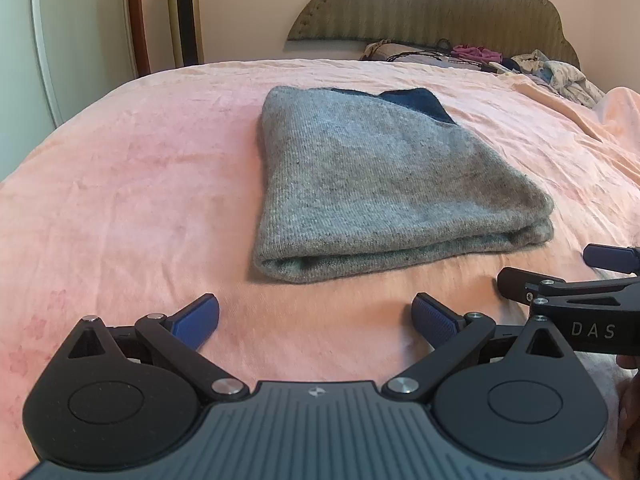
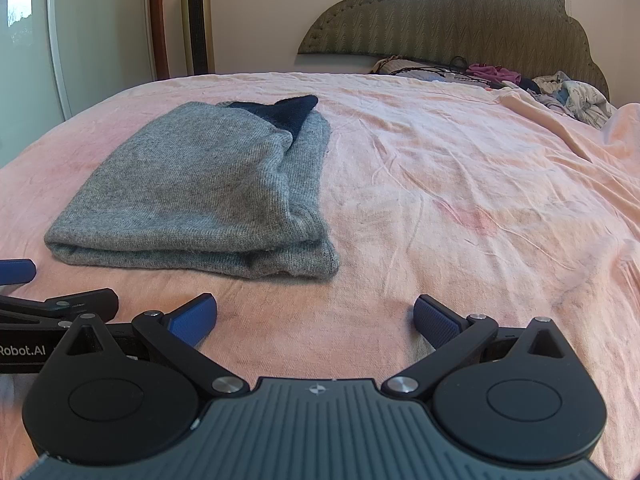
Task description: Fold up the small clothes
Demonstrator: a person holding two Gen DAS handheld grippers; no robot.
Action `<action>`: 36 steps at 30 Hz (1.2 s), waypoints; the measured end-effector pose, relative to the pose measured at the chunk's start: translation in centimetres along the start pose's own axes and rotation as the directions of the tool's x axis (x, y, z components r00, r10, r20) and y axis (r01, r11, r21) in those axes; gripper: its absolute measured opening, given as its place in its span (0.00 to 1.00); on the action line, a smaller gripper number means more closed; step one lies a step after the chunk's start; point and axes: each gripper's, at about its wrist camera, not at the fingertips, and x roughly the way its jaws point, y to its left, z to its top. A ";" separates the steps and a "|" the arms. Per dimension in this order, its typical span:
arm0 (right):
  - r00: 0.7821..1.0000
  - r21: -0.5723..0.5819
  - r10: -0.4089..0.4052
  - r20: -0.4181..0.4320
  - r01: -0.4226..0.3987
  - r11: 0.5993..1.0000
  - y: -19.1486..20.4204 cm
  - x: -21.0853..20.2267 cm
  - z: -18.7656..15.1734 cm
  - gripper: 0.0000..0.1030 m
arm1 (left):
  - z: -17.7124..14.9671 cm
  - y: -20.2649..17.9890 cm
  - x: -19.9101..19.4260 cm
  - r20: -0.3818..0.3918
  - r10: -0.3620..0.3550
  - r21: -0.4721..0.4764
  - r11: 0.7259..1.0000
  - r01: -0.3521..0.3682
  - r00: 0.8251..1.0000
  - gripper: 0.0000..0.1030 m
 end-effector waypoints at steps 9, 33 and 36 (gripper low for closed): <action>1.000 0.000 0.000 0.000 0.000 1.000 0.0 0.0 0.0 1.00 | 0.1 0.2 0.1 0.000 -0.002 -0.012 1.000 0.002 1.000 1.00; 0.999 0.039 -0.050 -0.002 0.050 0.998 0.3 0.3 0.1 1.00 | -0.1 0.1 0.1 0.020 0.007 -0.023 1.000 -0.007 1.000 1.00; 0.999 0.039 -0.049 -0.002 0.049 0.998 0.3 0.3 0.1 1.00 | -0.1 0.1 0.1 0.021 0.005 -0.026 1.000 -0.004 1.000 1.00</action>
